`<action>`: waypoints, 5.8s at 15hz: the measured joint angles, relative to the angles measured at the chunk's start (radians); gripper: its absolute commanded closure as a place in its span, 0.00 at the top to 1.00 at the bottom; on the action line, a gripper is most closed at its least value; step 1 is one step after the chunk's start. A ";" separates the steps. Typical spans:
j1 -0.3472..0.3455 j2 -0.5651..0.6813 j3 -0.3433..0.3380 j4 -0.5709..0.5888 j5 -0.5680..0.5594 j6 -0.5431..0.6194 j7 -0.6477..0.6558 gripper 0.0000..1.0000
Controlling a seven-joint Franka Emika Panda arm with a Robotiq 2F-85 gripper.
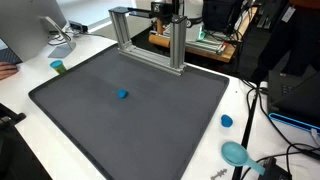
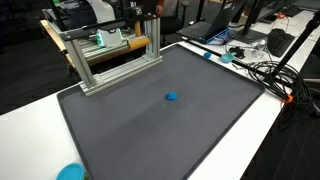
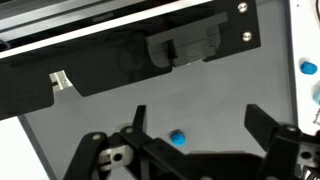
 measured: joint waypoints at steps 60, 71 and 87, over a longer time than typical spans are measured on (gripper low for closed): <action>0.062 -0.281 0.087 -0.509 -0.083 0.449 -0.056 0.86; 0.041 -0.325 0.086 -0.535 -0.084 0.454 -0.051 0.74; 0.013 -0.337 0.122 -0.533 -0.099 0.408 0.030 0.81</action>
